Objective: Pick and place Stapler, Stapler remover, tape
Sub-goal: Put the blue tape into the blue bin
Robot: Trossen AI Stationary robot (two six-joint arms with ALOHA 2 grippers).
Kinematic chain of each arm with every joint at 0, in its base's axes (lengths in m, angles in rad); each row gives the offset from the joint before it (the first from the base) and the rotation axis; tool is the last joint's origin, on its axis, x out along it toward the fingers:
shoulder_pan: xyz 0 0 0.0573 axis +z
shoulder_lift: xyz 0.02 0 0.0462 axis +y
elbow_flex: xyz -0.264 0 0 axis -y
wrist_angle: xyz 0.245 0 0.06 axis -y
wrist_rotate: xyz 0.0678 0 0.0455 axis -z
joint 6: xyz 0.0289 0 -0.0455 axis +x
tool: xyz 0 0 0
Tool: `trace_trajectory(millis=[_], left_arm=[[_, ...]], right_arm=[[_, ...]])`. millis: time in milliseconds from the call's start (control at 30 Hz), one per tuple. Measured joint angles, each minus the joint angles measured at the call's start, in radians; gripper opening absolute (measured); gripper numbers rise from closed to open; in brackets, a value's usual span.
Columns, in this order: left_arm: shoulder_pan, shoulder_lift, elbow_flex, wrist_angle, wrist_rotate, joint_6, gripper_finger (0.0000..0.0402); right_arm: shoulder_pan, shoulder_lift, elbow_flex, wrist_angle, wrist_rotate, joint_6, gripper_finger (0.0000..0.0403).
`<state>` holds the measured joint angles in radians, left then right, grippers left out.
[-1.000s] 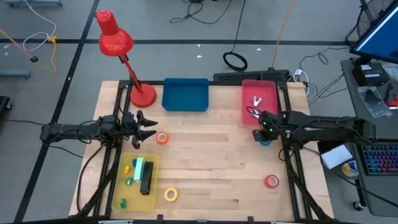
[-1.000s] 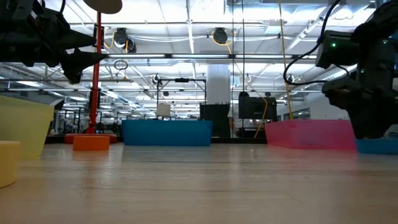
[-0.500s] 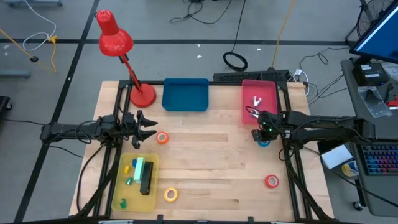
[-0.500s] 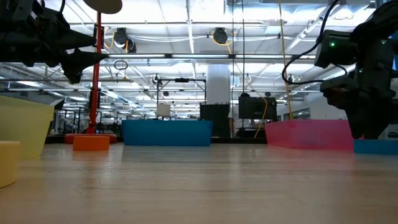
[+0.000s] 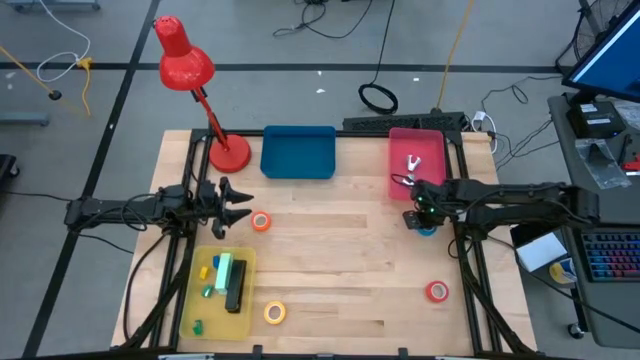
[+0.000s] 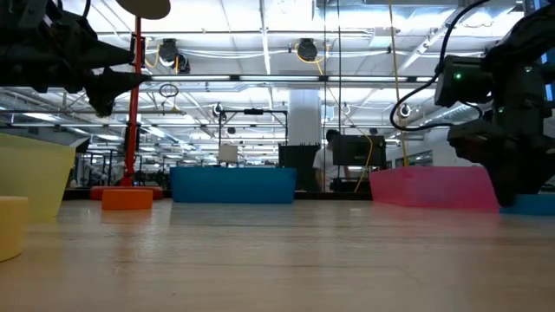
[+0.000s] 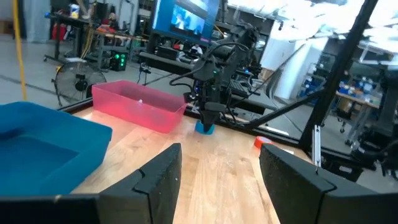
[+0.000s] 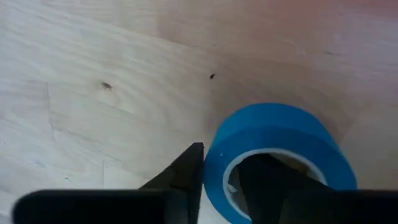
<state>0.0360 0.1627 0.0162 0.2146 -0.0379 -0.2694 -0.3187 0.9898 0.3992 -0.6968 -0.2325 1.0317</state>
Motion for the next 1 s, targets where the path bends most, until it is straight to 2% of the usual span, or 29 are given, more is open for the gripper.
trace_trajectory(millis=[133, 267, 433, 567, 700, 833, 1000], left_arm=[[0.000, 0.000, 0.000, 0.010, -0.039, -0.064, 0.0216], [0.000, 0.000, 0.000, 0.063, -0.073, -0.112, 0.0216], [0.000, 0.001, 0.000, 0.166, -0.084, -0.133, 0.0216], [0.000, 0.001, 0.000, 0.266, -0.086, -0.134, 0.0216], [0.000, 0.001, 0.000, 0.340, -0.087, -0.092, 0.0216], [0.000, 0.001, 0.000, 0.386, -0.103, -0.054, 0.0216], [0.000, 0.001, 0.000, 0.409, -0.199, -0.092, 0.0216]], right_arm=[[0.004, -0.038, 0.013, -0.004, -0.040, -0.007, 0.0034], [0.039, -0.088, 0.053, 0.023, -0.173, 0.018, 0.0034], [0.111, -0.145, 0.115, 0.272, -0.344, 0.140, 0.0034], [0.137, -0.159, 0.124, 0.644, -0.336, 0.242, 0.0034], [0.120, -0.126, 0.124, 0.926, -0.263, 0.250, 0.0034], [0.079, -0.060, 0.124, 1.078, -0.265, 0.223, 0.0034], [0.034, 0.053, 0.124, 1.247, -0.284, 0.208, 0.0034]])
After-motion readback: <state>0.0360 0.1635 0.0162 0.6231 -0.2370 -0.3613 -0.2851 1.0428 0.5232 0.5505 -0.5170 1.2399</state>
